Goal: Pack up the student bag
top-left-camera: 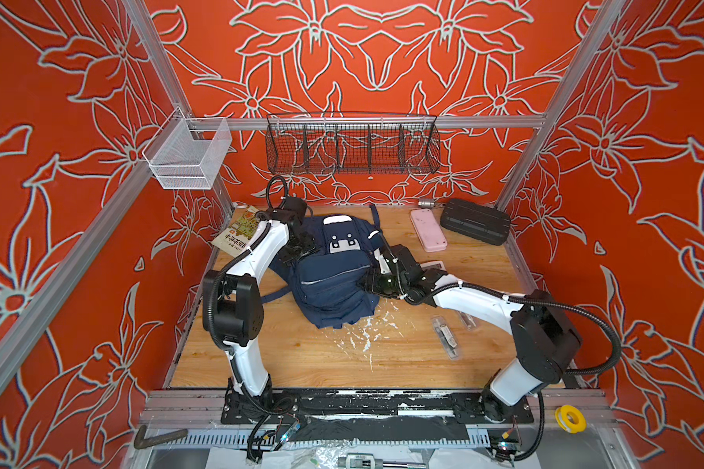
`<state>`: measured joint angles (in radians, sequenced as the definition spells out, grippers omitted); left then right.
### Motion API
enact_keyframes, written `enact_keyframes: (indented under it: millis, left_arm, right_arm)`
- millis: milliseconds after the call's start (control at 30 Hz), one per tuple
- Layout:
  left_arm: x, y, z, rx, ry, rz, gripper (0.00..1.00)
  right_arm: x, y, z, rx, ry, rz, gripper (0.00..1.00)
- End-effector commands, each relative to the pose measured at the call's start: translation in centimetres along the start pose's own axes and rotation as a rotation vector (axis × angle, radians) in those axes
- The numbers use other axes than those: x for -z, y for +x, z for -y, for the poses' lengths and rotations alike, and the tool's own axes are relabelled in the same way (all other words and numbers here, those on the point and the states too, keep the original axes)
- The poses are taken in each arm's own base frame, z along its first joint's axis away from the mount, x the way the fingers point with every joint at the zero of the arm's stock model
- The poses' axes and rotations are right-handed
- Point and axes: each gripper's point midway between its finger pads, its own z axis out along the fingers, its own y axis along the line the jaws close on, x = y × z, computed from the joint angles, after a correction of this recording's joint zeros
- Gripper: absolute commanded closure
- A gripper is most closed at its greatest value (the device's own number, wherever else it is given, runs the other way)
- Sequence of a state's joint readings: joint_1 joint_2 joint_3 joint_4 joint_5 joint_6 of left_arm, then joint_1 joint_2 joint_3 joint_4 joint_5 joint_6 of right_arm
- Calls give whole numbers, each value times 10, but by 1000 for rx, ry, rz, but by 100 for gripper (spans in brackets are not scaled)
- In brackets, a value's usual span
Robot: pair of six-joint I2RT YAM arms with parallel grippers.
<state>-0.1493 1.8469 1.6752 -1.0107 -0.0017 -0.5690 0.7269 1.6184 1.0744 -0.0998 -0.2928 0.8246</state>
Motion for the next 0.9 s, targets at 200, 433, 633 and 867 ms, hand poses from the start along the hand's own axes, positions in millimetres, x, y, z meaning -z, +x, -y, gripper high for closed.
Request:
enact_keyframes:
  millis: [200,433,633,867]
  left_arm:
    - [50,50,34,-215,-101,-3,14]
    - [30,79,91,-304,-106,-53,14]
    - [-7,86,136,-305,-69,-145,20]
    - [-37,96,165,-372,-87,-182,25]
  right_arm:
    - [74,-31,-16,177,22,229,3]
    - [144,-59,26,227,213,428,7]
    - [177,-55,71,220,291,458,16]
    - [174,-39,92,271,346,408,25]
